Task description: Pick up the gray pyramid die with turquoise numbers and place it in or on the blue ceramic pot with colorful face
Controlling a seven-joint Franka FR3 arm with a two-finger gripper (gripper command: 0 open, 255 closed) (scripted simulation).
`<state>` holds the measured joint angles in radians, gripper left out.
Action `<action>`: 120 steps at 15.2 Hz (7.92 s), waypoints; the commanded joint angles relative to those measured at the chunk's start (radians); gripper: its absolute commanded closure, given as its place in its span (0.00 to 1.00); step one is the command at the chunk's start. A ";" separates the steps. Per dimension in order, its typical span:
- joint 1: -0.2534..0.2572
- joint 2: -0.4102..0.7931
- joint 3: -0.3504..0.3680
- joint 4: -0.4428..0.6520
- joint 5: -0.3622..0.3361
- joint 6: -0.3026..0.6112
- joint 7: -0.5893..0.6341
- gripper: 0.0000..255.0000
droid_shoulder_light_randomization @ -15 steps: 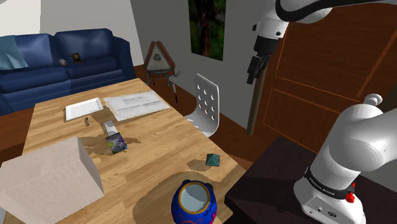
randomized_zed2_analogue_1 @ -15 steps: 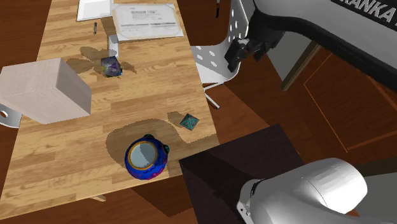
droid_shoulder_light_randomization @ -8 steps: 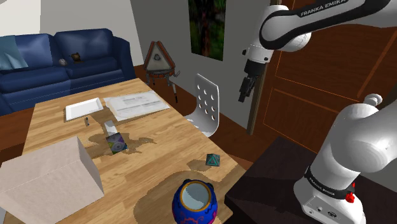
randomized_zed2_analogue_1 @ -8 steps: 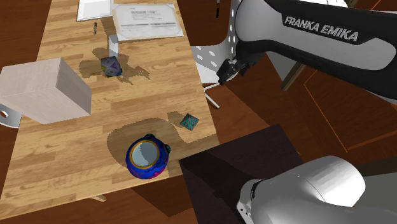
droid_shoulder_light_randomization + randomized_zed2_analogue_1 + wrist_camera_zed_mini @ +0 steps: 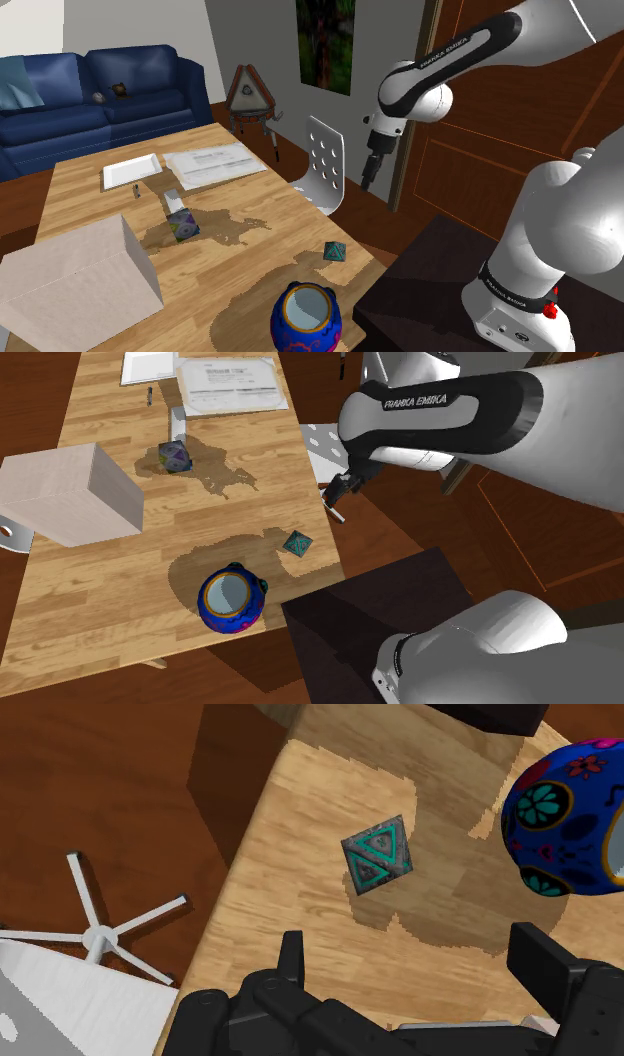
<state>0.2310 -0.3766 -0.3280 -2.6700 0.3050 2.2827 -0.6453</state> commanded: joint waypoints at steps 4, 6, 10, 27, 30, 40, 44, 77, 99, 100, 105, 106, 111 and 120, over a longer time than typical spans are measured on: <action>0.111 0.207 -0.065 0.021 0.217 0.101 -0.233 0.00; 0.148 0.299 -0.076 0.045 0.329 0.118 -0.343 0.00; 0.176 0.487 -0.052 0.112 0.551 0.115 -0.556 0.00; 0.170 0.758 0.070 0.222 0.846 0.133 -0.798 0.00; 0.170 0.758 0.070 0.222 0.845 0.133 -0.798 0.00; 0.170 0.758 0.070 0.222 0.846 0.133 -0.798 1.00; 0.181 0.694 0.051 0.197 0.790 0.121 -0.742 1.00; 0.185 0.218 -0.014 0.146 0.327 -0.085 -0.261 1.00; 0.405 0.071 0.300 0.058 0.465 0.106 0.137 1.00; 0.420 0.077 0.319 0.063 0.477 0.121 0.158 1.00; 0.461 0.126 0.357 0.068 0.534 0.187 0.162 1.00; 0.465 0.137 0.356 0.065 0.547 0.198 0.147 1.00; 0.483 0.197 0.351 0.056 0.619 0.250 0.070 1.00; 0.504 0.290 0.349 0.058 0.737 0.312 -0.055 1.00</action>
<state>0.7345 -0.0898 0.0212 -2.6119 1.0372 2.5928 -0.6951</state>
